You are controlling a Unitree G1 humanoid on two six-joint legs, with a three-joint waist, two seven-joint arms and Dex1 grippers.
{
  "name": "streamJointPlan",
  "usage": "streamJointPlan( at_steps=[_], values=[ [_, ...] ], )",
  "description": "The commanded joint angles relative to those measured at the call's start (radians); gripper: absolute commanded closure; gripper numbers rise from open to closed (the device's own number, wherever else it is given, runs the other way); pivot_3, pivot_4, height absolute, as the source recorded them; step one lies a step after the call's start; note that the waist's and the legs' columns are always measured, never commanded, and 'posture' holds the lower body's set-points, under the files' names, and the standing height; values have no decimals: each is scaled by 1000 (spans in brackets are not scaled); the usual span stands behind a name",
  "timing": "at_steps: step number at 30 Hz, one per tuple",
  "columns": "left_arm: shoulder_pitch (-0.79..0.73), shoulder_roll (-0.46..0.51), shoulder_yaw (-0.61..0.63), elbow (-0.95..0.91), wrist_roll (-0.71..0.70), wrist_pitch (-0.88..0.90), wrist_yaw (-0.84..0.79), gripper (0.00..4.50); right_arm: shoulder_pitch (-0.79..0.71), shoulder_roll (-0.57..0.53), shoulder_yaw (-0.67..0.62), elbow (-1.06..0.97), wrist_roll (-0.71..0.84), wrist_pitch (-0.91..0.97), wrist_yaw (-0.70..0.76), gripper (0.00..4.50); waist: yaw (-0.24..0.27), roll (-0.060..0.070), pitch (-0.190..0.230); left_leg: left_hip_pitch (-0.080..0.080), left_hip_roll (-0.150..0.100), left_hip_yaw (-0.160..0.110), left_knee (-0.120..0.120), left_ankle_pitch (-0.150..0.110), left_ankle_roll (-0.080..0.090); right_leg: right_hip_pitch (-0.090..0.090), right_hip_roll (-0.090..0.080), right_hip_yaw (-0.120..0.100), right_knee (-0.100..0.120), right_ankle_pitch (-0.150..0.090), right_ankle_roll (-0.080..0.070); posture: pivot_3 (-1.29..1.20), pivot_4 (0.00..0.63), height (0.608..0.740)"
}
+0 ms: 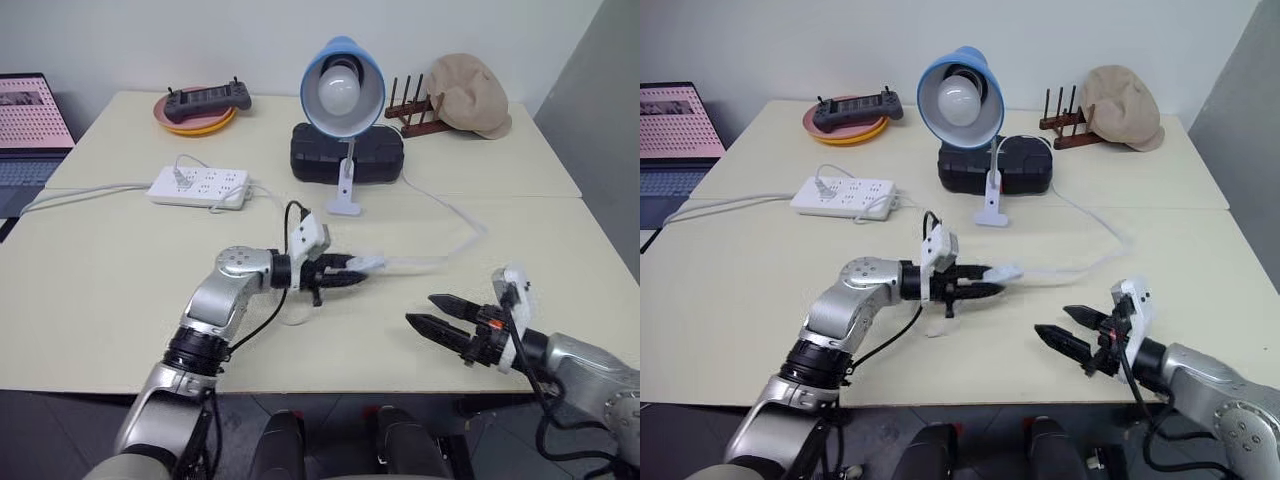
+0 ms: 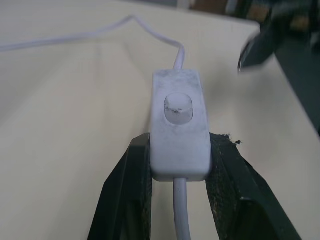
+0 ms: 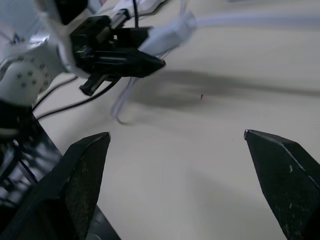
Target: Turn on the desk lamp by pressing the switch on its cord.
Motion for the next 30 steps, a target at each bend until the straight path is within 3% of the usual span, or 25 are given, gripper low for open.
streamJointPlan(
  at_steps=[1,4,8,23,26,30],
  values=[
    [33,-34,21,-96,-45,41,73,3408,-63,33,-8,51,215,-3,-230,0,-4,0,0,0,0,0,0,0,0,0,0,0,0,0,0,0,150,740],
    [64,-60,-14,-143,-16,23,122,3408,-152,94,42,112,369,-62,-399,0,-8,1,0,1,2,-1,-1,0,0,0,2,0,1,0,-1,0,150,740],
    [87,-67,-31,-171,-10,22,148,3408,-230,126,84,164,460,-105,-521,0,-11,2,-1,1,1,-1,0,0,0,0,3,0,1,1,-1,0,150,740],
    [108,-43,-57,-199,-10,10,155,3408,-289,119,160,215,523,-160,-599,0,-7,2,-1,0,1,-1,-1,0,0,0,3,0,0,0,-1,0,150,740],
    [105,-43,-58,-193,-10,6,154,3408,-287,112,164,212,528,-166,-597,500,-7,2,-1,0,1,-1,-1,0,0,0,3,0,0,0,-1,0,150,740],
    [97,-44,-59,-182,-10,1,152,3408,-286,102,166,208,529,-169,-592,1524,-4,2,-1,0,1,-1,-1,0,0,0,3,0,0,0,-1,0,150,740]
  ],
)
